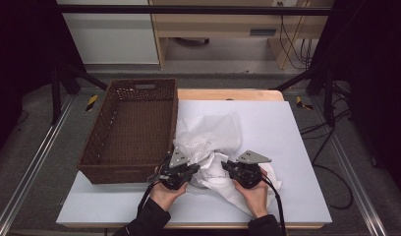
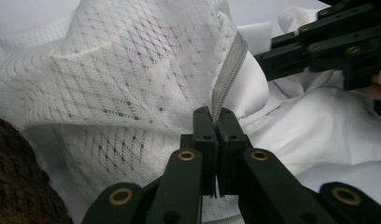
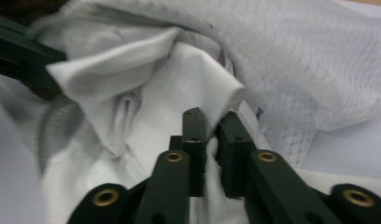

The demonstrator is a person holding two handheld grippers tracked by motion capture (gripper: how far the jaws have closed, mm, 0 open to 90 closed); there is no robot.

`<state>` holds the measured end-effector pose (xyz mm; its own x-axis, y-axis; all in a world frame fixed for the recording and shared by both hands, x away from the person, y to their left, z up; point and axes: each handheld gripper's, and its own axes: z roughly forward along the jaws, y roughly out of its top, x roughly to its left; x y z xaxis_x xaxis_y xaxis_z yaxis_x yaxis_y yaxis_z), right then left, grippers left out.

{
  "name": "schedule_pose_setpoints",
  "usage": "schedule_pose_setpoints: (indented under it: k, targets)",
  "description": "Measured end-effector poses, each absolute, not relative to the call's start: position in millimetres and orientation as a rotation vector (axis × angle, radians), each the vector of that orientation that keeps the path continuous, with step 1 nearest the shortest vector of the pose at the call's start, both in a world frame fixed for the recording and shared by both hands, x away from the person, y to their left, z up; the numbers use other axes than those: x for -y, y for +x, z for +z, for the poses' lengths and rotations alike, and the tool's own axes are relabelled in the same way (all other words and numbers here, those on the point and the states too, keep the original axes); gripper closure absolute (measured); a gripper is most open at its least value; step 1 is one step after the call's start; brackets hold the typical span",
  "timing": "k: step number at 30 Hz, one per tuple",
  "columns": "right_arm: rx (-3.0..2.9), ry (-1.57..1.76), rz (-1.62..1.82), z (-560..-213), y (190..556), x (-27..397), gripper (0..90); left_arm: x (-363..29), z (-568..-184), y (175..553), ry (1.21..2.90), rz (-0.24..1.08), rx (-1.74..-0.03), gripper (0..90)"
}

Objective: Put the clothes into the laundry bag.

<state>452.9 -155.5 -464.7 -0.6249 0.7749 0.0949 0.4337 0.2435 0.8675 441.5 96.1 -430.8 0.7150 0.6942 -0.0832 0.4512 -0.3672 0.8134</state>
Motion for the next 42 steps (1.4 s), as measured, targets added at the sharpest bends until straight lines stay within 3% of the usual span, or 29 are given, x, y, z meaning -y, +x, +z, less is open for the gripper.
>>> schedule_pose_setpoints:
  k: [5,11,22,24,32,35,37,38,42]
  targets:
    - [-2.183,0.987,1.406,-444,434,154,85.4,-97,-417,436,1.999,0.352,-0.854,88.1]
    - [-2.271,0.813,1.284,-440,423,114,85.0,-100,-395,426,1.971,0.362,-0.803,87.9]
    - [-2.187,1.120,1.209,-474,473,109,82.7,-86,-413,423,2.035,0.332,-0.780,88.0]
    - [-2.189,1.098,1.199,-471,470,110,76.6,-84,-421,424,2.056,0.338,-0.783,88.0]
    - [-2.193,1.074,1.275,-448,433,155,35.3,-88,-430,428,2.054,0.363,-0.807,88.0]
    - [-2.192,1.108,1.237,-459,432,166,30.4,-88,-432,430,2.057,0.362,-0.814,88.0]
    - [-2.229,1.162,1.184,-473,440,166,32.6,-88,-433,430,2.063,0.366,-0.813,88.0]
    - [-2.250,1.175,1.180,-478,444,164,37.8,-88,-433,431,2.064,0.363,-0.813,88.0]
    - [-2.300,1.188,1.129,-486,451,161,76.9,-88,-433,433,2.061,0.361,-0.818,88.0]
